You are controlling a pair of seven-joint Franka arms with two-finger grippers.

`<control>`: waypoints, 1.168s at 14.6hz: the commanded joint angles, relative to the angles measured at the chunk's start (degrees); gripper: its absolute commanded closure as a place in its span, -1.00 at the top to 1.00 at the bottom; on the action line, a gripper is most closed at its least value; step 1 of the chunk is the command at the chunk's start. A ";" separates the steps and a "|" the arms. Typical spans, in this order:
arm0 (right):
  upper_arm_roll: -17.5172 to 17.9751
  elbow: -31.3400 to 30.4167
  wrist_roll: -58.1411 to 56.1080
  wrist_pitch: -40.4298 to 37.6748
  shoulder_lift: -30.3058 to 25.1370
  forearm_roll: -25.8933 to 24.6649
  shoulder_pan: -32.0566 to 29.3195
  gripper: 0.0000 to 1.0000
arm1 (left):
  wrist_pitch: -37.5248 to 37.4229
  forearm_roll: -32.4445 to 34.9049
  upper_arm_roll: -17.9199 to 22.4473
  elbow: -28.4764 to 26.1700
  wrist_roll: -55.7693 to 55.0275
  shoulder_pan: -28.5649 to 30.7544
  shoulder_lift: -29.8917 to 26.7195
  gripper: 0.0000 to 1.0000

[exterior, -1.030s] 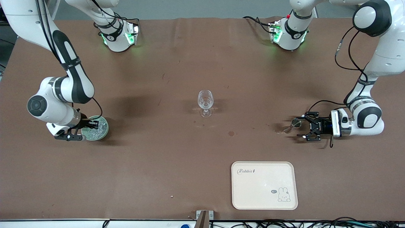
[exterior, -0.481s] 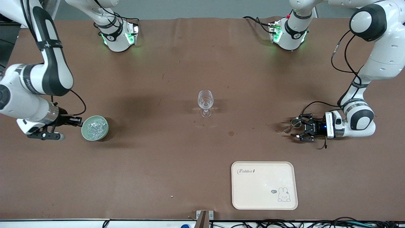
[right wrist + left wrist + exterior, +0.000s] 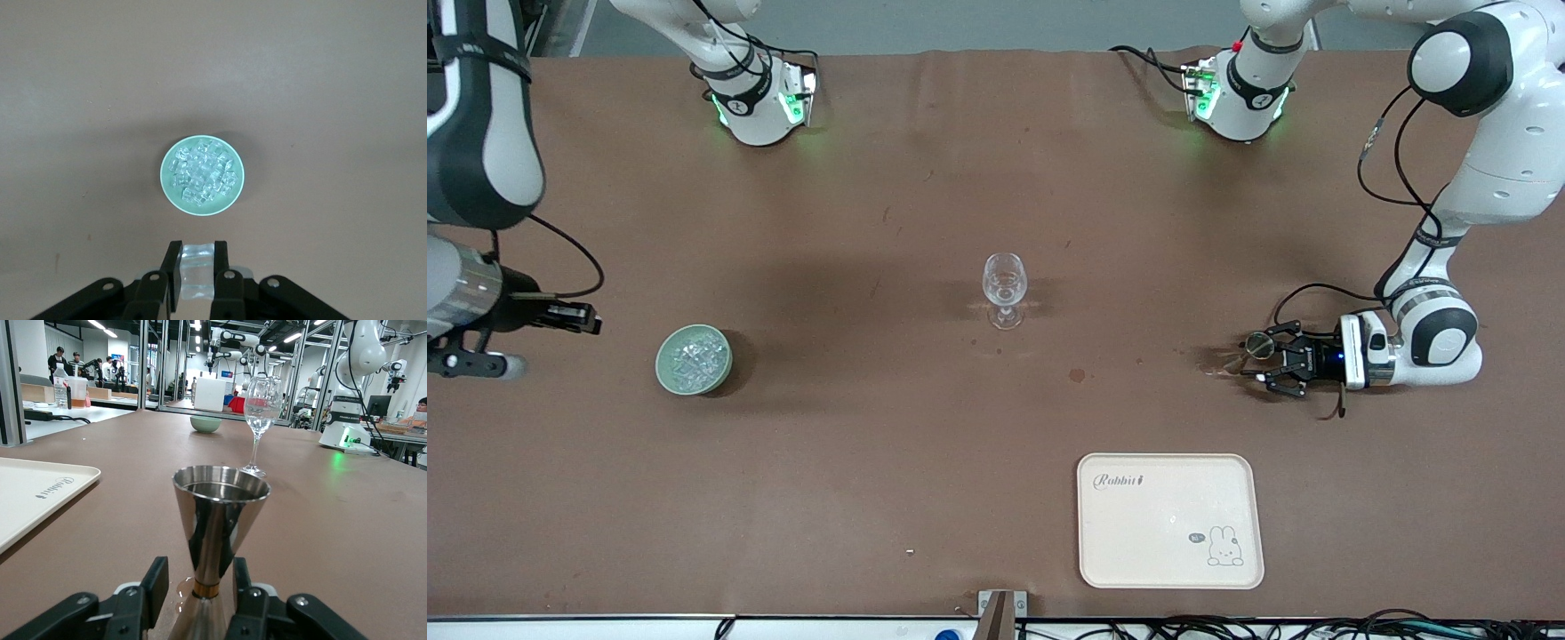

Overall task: Pour wine and add ice with both arms
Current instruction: 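Lift the ice cube with the right gripper while the left gripper lifts the jigger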

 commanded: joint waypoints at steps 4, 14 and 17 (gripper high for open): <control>0.87 3.65 -0.07 -2.84 -2.37 0.11 0.17 -0.79 | -0.28 -0.94 0.25 0.51 1.09 -0.46 0.36 -0.49; 0.96 3.57 0.63 -2.40 -2.99 0.11 3.16 -0.79 | -1.34 -0.06 -2.65 1.12 -2.77 -0.73 -2.97 -0.99; 0.96 3.39 0.63 -2.66 -3.08 0.02 3.16 -0.79 | -1.34 0.03 -4.31 0.86 -3.21 -0.90 -5.69 -0.99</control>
